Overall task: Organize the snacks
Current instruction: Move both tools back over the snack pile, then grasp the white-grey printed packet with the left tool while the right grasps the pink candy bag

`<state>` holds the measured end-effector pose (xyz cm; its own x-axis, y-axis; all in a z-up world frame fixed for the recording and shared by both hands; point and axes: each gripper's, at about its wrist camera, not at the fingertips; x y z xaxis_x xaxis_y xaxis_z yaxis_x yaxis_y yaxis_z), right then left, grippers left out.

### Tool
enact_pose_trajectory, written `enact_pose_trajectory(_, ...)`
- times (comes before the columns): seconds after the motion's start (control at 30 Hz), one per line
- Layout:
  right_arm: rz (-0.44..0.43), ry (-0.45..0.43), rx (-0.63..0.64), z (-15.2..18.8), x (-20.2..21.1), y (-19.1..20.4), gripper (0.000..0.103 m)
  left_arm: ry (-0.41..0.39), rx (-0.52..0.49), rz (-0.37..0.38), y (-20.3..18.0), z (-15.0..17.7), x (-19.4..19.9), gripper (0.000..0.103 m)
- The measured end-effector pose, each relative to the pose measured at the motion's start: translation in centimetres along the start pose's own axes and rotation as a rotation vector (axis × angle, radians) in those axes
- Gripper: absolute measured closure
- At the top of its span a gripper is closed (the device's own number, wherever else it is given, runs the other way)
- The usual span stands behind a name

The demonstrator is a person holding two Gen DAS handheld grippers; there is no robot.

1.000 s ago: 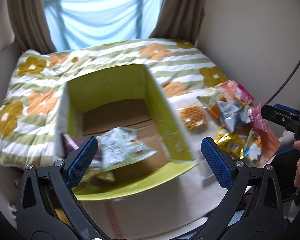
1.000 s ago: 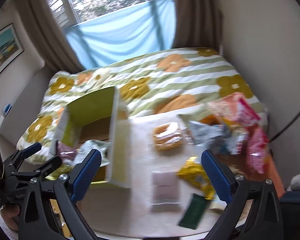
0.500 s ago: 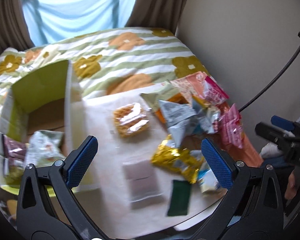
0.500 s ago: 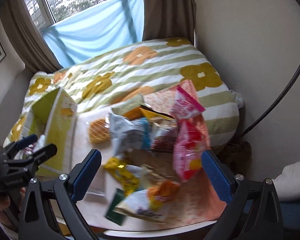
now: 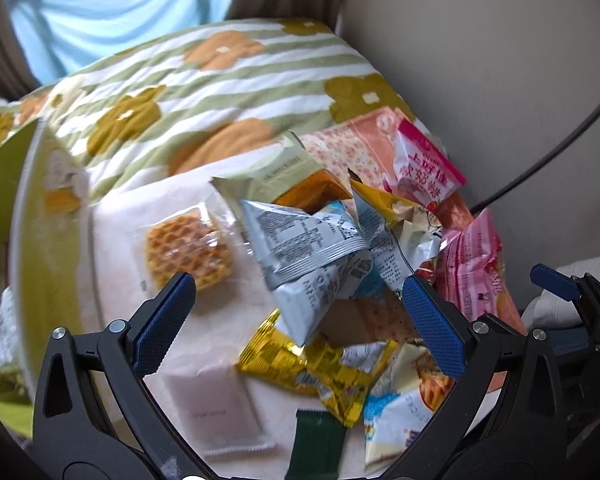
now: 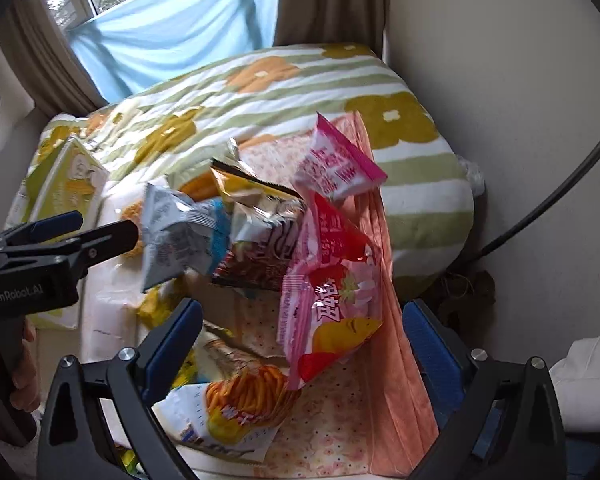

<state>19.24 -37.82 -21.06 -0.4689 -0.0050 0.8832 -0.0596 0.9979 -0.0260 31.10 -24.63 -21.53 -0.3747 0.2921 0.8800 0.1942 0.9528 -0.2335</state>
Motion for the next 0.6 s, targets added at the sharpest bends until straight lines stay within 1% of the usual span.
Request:
enact_pose_trajectory(0.13,0.052,0.007,-0.015,0.1,-1.2,0.1,0.003,0.033,-0.060,0.012,-0.5,-0.3,-2.7,0.001)
enact_pose_trajectory(0.37,0.113,0.045,0.017,0.0,-3.0,0.8,0.003,0.047,-0.139,0.025,-1.0,-0.8,-5.6,0.001)
enact_pose_trajectory(0.43,0.121,0.053,0.010,0.1,-3.3,0.7,0.003,0.052,-0.157,0.030,-1.1,-0.9,-6.1,0.002)
enact_pose_trajectory(0.5,0.121,0.060,0.000,0.2,-3.6,0.5,0.003,0.059,-0.170,0.029,-1.2,-1.0,-6.5,0.007)
enact_pose_trajectory(0.6,0.126,0.067,0.005,0.0,-4.1,0.4,0.003,0.072,-0.176,0.033,-1.2,-1.0,-6.9,0.009)
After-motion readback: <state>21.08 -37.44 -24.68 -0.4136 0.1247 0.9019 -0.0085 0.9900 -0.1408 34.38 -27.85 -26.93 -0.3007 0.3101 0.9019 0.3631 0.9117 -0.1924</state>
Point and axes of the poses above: each gripper's, at about its wrist camera, not at the fingertips, and x roughly against the way its jaws point, y to its left, z to its underside, and after that the axes turned 15 degrees about x, right-handed
